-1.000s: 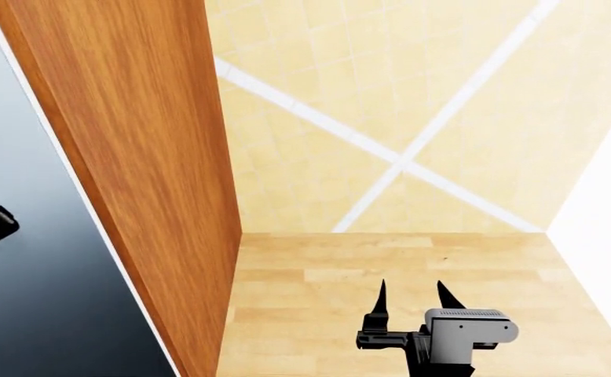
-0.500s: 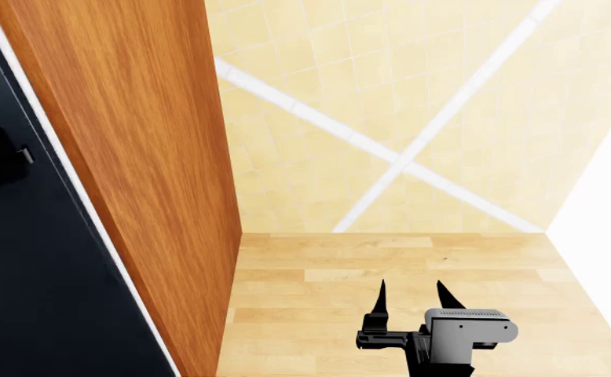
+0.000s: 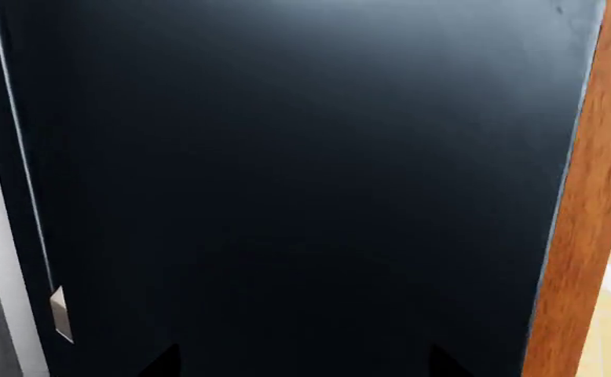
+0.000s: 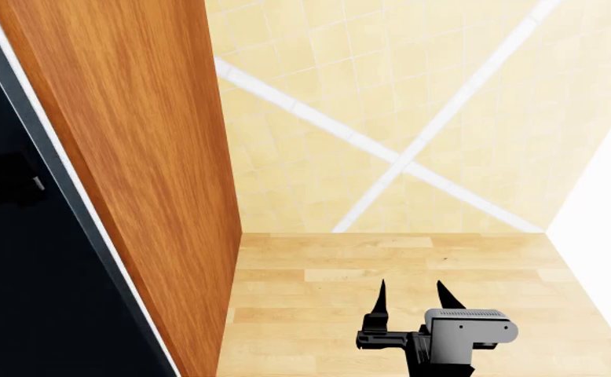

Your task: Close the fridge door

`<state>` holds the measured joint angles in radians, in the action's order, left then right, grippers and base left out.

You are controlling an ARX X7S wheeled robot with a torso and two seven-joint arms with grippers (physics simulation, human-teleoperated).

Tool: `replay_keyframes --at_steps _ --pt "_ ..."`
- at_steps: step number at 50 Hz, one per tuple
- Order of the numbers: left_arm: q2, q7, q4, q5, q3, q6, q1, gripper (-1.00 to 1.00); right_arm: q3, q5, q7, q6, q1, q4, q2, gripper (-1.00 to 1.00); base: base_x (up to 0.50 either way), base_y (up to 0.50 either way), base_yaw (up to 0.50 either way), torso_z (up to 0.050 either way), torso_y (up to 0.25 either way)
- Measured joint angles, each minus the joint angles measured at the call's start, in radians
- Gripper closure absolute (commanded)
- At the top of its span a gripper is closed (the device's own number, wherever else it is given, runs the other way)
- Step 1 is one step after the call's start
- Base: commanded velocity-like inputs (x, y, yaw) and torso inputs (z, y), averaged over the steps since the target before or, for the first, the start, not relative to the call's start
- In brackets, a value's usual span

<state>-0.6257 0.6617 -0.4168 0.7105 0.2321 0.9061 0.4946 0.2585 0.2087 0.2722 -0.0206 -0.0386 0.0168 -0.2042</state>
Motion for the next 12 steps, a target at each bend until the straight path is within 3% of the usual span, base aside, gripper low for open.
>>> replay_keyframes --at_steps 7,12 --pt "0.047 -0.023 -0.201 -0.006 0.08 -0.11 -0.244 -1.0 0.003 0.001 0.004 0.0 0.0 -0.001 -0.002 -1.0 0.0 0.0 0.0 0.0 0.0" --pt "0.101 -0.058 -0.302 -0.074 0.076 -0.228 -0.417 -1.0 0.005 0.002 0.006 -0.001 0.0 0.0 -0.004 -1.0 0.0 0.0 0.0 0.0 0.0"
